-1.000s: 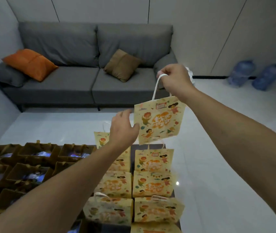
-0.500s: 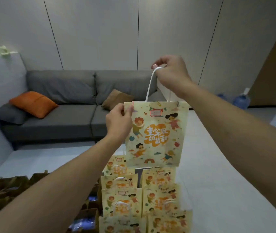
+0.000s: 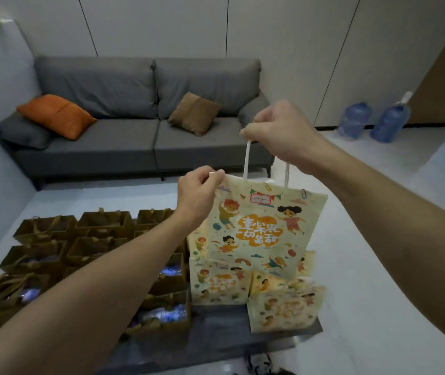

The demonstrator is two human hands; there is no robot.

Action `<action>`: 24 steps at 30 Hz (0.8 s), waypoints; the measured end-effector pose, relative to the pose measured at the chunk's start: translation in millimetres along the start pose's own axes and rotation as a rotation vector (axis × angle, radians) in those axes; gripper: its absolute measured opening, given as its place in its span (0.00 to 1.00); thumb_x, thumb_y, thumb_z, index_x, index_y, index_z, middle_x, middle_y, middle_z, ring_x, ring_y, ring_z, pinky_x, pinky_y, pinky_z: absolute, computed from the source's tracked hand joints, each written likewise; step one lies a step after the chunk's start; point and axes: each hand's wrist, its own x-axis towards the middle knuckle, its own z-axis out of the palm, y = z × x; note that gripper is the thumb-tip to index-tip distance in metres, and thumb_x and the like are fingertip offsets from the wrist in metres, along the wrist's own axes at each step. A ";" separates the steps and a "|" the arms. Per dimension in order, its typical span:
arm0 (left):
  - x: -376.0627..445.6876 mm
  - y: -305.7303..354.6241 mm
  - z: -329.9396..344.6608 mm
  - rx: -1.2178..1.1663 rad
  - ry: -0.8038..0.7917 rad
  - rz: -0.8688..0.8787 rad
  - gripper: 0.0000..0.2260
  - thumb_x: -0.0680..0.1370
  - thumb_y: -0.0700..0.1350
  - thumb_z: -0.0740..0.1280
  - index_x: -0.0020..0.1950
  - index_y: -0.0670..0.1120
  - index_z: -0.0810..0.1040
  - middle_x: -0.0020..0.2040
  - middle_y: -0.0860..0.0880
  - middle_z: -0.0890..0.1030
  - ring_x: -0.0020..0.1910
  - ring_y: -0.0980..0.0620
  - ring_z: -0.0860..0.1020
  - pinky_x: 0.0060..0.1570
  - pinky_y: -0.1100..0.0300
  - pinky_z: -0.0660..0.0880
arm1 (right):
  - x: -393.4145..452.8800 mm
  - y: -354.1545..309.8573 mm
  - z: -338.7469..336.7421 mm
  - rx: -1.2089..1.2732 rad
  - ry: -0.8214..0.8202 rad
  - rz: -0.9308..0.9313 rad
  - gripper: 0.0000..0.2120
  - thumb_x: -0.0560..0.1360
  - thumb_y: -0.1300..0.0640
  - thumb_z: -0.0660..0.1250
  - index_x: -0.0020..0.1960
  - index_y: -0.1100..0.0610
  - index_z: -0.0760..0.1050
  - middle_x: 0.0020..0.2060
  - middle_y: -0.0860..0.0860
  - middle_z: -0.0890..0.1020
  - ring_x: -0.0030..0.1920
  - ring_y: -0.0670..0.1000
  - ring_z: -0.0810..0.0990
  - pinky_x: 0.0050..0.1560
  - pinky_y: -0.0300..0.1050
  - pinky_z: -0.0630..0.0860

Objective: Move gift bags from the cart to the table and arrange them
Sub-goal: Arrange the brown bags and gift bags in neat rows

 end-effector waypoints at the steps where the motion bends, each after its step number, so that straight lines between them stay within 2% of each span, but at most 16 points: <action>1: -6.1 -7.6 -2.1 -0.036 0.000 -0.006 0.16 0.82 0.46 0.63 0.36 0.43 0.76 0.33 0.46 0.75 0.34 0.48 0.74 0.36 0.52 0.73 | -8.3 0.6 7.6 -0.014 -0.003 0.011 0.17 0.74 0.56 0.69 0.32 0.68 0.73 0.26 0.54 0.67 0.27 0.49 0.65 0.32 0.49 0.69; 3: -14.1 -20.9 -6.6 -0.082 0.025 -0.051 0.17 0.83 0.47 0.60 0.35 0.43 0.75 0.32 0.46 0.74 0.33 0.48 0.74 0.37 0.52 0.73 | -22.0 4.3 18.7 -0.024 -0.022 0.056 0.18 0.74 0.56 0.70 0.33 0.68 0.74 0.26 0.54 0.69 0.28 0.49 0.68 0.39 0.56 0.78; 4: -17.0 -27.9 -8.4 -0.086 0.036 -0.088 0.18 0.82 0.49 0.60 0.35 0.44 0.74 0.33 0.44 0.76 0.35 0.45 0.76 0.40 0.48 0.75 | -28.5 7.4 23.8 -0.022 -0.037 0.086 0.17 0.74 0.55 0.71 0.33 0.66 0.75 0.25 0.53 0.70 0.28 0.49 0.69 0.44 0.58 0.81; 6: -22.1 -43.3 -11.5 -0.094 0.037 -0.185 0.18 0.82 0.52 0.60 0.34 0.46 0.75 0.37 0.41 0.79 0.42 0.39 0.81 0.48 0.42 0.79 | -40.9 15.2 34.9 -0.014 -0.072 0.131 0.18 0.75 0.54 0.71 0.31 0.63 0.74 0.24 0.51 0.71 0.27 0.48 0.70 0.49 0.60 0.82; 8: -26.2 -58.9 -12.6 -0.100 0.005 -0.311 0.18 0.83 0.52 0.62 0.35 0.46 0.77 0.40 0.41 0.82 0.47 0.38 0.83 0.53 0.41 0.80 | -53.5 21.8 47.7 -0.031 -0.102 0.151 0.18 0.75 0.53 0.72 0.32 0.64 0.75 0.25 0.52 0.72 0.28 0.48 0.72 0.44 0.57 0.82; 10: -27.4 -77.4 -12.3 -0.067 -0.069 -0.441 0.17 0.82 0.52 0.63 0.40 0.44 0.79 0.42 0.43 0.83 0.50 0.38 0.83 0.54 0.42 0.80 | -66.3 27.1 62.9 -0.038 -0.130 0.145 0.19 0.75 0.52 0.72 0.33 0.66 0.75 0.27 0.57 0.73 0.29 0.49 0.72 0.39 0.54 0.79; 12: -29.1 -94.3 -11.7 0.011 -0.150 -0.554 0.13 0.81 0.51 0.66 0.46 0.43 0.82 0.45 0.45 0.84 0.50 0.40 0.83 0.51 0.47 0.79 | -78.4 32.7 77.9 -0.039 -0.155 0.140 0.20 0.75 0.52 0.71 0.32 0.65 0.74 0.29 0.59 0.73 0.30 0.50 0.72 0.34 0.49 0.73; 15: -31.1 -113.4 -9.4 0.074 -0.195 -0.661 0.09 0.80 0.47 0.69 0.56 0.44 0.83 0.52 0.48 0.84 0.50 0.49 0.83 0.47 0.54 0.79 | -92.3 41.6 95.3 -0.062 -0.175 0.115 0.21 0.76 0.50 0.71 0.30 0.61 0.72 0.28 0.52 0.73 0.31 0.49 0.69 0.33 0.46 0.67; 17: -29.7 -121.5 -8.0 0.119 -0.211 -0.680 0.07 0.79 0.45 0.69 0.56 0.45 0.83 0.54 0.48 0.83 0.49 0.51 0.81 0.45 0.55 0.78 | -98.1 45.5 102.5 -0.052 -0.171 0.073 0.21 0.75 0.49 0.71 0.28 0.57 0.70 0.26 0.49 0.73 0.31 0.48 0.70 0.33 0.47 0.68; 19: -26.6 -126.7 -5.9 0.153 -0.244 -0.678 0.07 0.78 0.44 0.70 0.55 0.47 0.82 0.56 0.48 0.83 0.51 0.50 0.81 0.49 0.54 0.79 | -101.9 46.2 106.3 -0.028 -0.181 0.015 0.19 0.75 0.52 0.71 0.29 0.56 0.71 0.26 0.49 0.74 0.30 0.48 0.71 0.31 0.47 0.69; 21: -20.9 -129.4 -3.4 0.198 -0.317 -0.660 0.15 0.77 0.45 0.71 0.64 0.47 0.79 0.61 0.48 0.81 0.58 0.48 0.80 0.59 0.48 0.79 | -102.9 44.5 104.3 -0.022 -0.190 -0.004 0.18 0.74 0.54 0.71 0.28 0.53 0.70 0.25 0.47 0.73 0.28 0.46 0.70 0.29 0.43 0.67; 22: -16.8 -130.6 -1.8 0.238 -0.363 -0.648 0.19 0.77 0.46 0.71 0.68 0.47 0.77 0.63 0.49 0.79 0.61 0.47 0.78 0.60 0.48 0.78 | -101.3 43.3 101.2 -0.019 -0.194 -0.001 0.19 0.74 0.53 0.71 0.27 0.50 0.68 0.24 0.45 0.71 0.28 0.45 0.69 0.30 0.41 0.65; 24: -9.8 -130.3 3.5 0.348 -0.502 -0.612 0.23 0.77 0.48 0.71 0.72 0.49 0.74 0.67 0.49 0.77 0.63 0.47 0.76 0.52 0.54 0.78 | -94.0 43.3 93.8 -0.003 -0.200 0.023 0.20 0.74 0.53 0.71 0.27 0.50 0.67 0.25 0.44 0.71 0.28 0.45 0.69 0.30 0.40 0.65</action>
